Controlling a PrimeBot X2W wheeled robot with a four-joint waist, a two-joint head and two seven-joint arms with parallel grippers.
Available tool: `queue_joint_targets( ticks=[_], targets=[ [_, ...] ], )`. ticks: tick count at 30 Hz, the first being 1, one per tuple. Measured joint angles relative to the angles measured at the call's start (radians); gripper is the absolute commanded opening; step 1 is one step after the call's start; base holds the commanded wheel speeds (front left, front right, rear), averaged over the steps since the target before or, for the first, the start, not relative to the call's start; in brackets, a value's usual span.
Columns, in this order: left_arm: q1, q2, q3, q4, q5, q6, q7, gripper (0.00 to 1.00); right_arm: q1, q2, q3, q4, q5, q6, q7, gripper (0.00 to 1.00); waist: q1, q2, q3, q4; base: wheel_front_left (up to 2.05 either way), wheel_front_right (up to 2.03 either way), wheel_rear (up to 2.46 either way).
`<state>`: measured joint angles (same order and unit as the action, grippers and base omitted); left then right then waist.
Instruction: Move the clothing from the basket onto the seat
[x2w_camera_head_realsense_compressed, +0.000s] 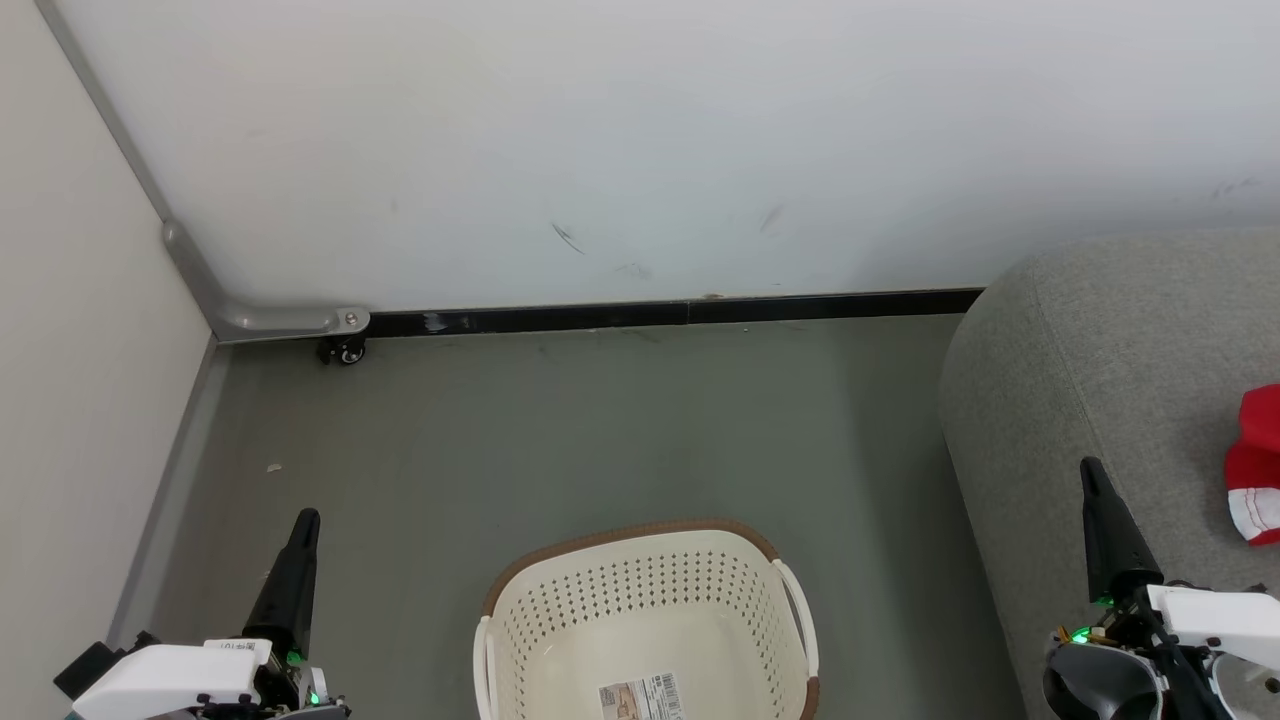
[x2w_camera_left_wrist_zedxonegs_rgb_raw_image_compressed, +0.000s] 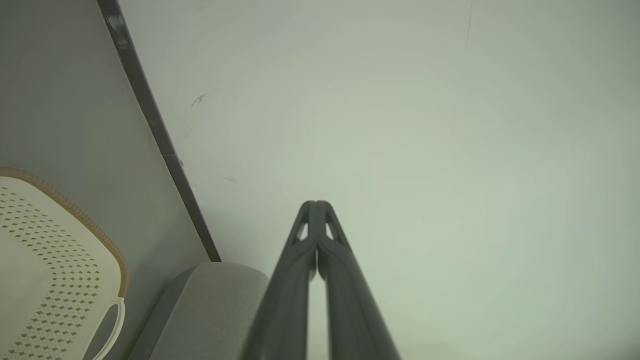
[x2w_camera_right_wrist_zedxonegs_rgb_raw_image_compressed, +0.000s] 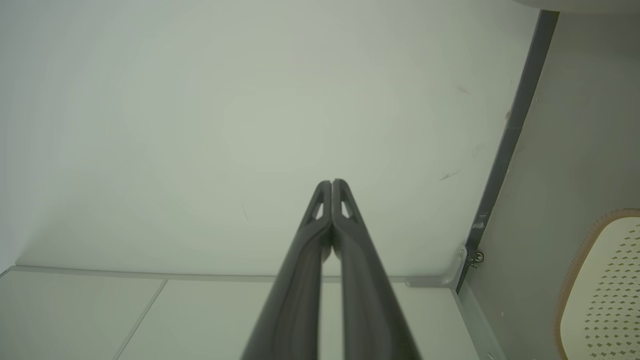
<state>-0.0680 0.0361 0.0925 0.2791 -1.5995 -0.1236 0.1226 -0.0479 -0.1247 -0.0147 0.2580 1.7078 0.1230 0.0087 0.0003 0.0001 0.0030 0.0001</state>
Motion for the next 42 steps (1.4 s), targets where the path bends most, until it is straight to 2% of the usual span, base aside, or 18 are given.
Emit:
queue_joint_targets(
  ticks=[42],
  targets=[
    [0.000, 0.000, -0.003, -0.002, 0.000, 0.000, -0.005, 0.00, 0.000, 0.003, -0.008, 0.001, -0.001, 0.000, 0.009, 0.00, -0.0001, 0.0000, 0.000, 0.000, 0.00, 0.00, 0.00]
  ],
)
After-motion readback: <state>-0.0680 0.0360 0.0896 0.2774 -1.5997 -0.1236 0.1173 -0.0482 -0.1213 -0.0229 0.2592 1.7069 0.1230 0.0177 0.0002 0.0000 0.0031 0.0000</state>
